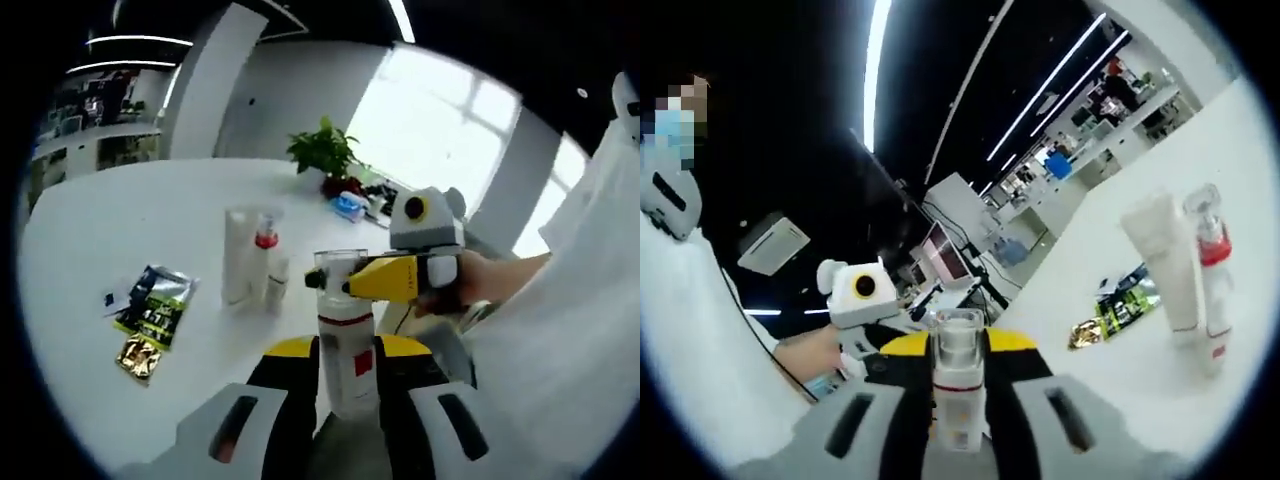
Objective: Arrange the skincare products in the storage area until every visible bottle or jar stands upright without overlapping.
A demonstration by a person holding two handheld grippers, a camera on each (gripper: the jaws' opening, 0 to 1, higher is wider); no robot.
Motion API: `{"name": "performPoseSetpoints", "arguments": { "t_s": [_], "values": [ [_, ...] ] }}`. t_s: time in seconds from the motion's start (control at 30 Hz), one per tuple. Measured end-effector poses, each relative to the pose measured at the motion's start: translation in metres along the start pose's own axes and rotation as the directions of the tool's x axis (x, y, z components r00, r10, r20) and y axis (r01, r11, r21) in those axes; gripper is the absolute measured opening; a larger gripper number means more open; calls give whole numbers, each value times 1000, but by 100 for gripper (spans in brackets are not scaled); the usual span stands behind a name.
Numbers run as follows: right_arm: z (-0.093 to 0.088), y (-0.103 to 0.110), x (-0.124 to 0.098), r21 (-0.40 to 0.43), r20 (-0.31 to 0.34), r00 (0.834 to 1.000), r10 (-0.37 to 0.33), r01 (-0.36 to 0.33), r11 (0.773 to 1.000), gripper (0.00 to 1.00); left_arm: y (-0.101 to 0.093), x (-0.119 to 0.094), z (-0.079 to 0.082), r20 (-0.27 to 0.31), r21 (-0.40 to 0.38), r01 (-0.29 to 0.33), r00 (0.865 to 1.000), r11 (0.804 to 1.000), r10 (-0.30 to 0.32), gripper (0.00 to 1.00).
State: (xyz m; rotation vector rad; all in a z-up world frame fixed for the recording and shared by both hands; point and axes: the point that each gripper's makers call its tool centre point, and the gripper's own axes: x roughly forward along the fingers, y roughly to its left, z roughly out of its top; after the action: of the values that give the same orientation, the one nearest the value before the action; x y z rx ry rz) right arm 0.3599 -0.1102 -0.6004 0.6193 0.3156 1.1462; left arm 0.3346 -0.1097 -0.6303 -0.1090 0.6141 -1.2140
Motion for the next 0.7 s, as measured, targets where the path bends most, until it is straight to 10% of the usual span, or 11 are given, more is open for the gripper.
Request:
{"name": "performPoseSetpoints", "arguments": {
  "t_s": [0.7],
  "values": [
    [18, 50, -5, -78, -78, 950, 304, -310, 948, 18, -40, 5, 11, -124, 138, 253, 964, 957, -237, 22]
  ]
}}
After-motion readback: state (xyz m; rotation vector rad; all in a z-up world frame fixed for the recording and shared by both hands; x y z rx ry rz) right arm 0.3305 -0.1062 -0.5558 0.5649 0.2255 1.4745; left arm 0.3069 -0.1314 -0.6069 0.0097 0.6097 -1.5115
